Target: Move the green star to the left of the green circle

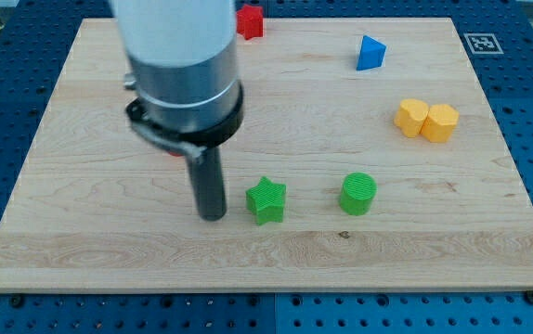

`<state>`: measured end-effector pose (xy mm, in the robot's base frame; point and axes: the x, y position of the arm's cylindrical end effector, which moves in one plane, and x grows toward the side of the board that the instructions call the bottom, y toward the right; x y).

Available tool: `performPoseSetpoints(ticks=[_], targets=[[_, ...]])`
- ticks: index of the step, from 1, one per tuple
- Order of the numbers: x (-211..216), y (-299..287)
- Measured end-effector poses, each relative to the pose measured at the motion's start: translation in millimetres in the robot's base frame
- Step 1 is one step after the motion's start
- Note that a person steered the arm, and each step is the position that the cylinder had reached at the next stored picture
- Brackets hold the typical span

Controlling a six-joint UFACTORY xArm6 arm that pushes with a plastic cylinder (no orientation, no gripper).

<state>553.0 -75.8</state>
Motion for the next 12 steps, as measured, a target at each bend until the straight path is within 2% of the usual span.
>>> performPoseSetpoints(ticks=[2,3,4,6,9,12], targets=[[59.8,-21.3],[65.3,-20.6],[57.2,-20.6],[12.8,-20.6],[11.7,1.6],[-23.6,17.0]])
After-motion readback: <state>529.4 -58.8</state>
